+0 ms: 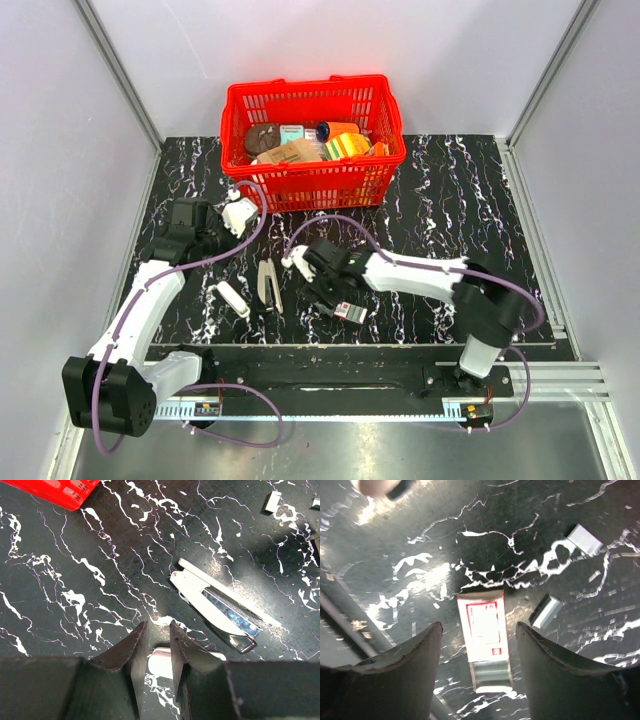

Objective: Unload the staples from the stapler

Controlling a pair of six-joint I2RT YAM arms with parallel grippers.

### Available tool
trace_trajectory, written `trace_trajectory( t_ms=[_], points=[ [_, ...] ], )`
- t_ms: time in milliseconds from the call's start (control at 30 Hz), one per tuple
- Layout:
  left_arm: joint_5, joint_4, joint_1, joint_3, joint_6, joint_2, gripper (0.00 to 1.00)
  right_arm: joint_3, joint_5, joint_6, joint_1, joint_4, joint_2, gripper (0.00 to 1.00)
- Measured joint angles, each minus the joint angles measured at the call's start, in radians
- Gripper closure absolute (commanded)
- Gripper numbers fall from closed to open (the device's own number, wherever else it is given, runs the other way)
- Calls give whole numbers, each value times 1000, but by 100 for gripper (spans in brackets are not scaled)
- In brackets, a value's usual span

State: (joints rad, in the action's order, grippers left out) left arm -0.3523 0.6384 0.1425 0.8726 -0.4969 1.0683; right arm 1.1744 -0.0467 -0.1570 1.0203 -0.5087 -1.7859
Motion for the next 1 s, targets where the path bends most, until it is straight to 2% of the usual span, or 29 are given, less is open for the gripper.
trace_trajectory(
  t_ms=[67, 200, 367, 500, 600, 833, 1000],
  points=[
    [0, 0, 0, 0, 0, 0, 71, -52, 0, 84, 0, 34, 93, 41],
    [0, 0, 0, 0, 0, 0, 71, -208, -3, 281, 1, 126, 316, 55],
    [-3, -2, 0, 3, 2, 23, 69, -416, -31, 534, 1, 231, 476, 68],
    [-2, -8, 22, 18, 17, 88, 69, -575, -52, 696, 1, 305, 494, 71],
    [11, -21, 92, 37, 21, 150, 69, -651, -53, 782, 1, 336, 492, 74],
    [20, -56, 252, 134, 35, 330, 66, -640, -28, 854, 2, 414, 431, 78],
    [20, -69, 298, 176, 39, 412, 66, -610, 29, 867, 2, 423, 395, 81]
  ],
)
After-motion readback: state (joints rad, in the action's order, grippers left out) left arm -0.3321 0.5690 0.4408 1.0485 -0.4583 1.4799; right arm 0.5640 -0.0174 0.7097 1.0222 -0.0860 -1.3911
